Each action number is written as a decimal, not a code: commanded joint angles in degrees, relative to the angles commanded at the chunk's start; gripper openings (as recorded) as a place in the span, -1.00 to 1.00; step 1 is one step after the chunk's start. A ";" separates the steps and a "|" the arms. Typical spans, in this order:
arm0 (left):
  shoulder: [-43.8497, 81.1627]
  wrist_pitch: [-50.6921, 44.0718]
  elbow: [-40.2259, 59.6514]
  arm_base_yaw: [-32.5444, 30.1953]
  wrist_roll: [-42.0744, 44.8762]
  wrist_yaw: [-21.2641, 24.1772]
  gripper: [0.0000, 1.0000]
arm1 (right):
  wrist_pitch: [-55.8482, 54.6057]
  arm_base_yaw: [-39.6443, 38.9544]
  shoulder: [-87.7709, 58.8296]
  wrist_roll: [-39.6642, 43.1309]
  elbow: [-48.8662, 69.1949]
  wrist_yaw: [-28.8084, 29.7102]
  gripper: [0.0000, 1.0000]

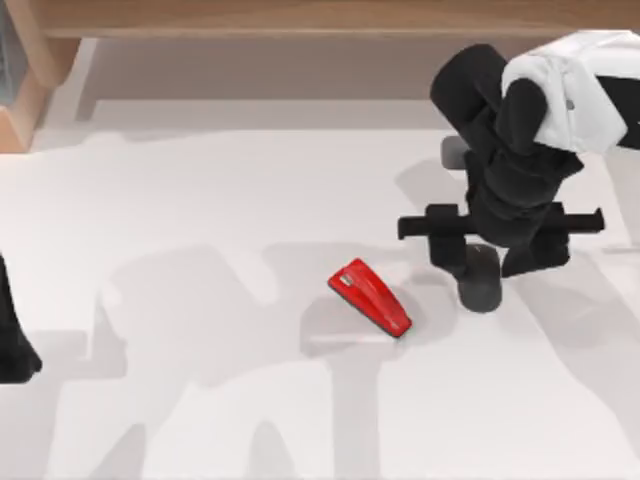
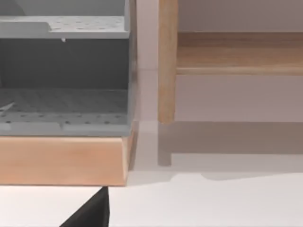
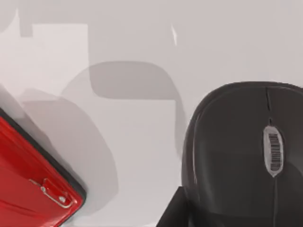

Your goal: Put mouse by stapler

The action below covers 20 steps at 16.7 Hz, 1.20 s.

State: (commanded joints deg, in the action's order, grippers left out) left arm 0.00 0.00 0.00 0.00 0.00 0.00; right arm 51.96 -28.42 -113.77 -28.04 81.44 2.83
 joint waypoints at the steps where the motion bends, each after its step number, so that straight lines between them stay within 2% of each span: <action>1: 0.00 0.00 0.00 0.00 0.00 0.00 1.00 | -0.11 -0.02 -0.03 -0.02 0.12 0.00 -1.00; 20: 0.00 0.00 0.00 0.00 0.00 0.00 1.00 | -2.83 -0.13 -1.43 0.14 -2.00 0.10 -1.00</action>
State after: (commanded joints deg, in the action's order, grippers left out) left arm 0.00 0.00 0.00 0.00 0.00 0.00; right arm 49.13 -28.55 -115.20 -27.90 79.44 2.93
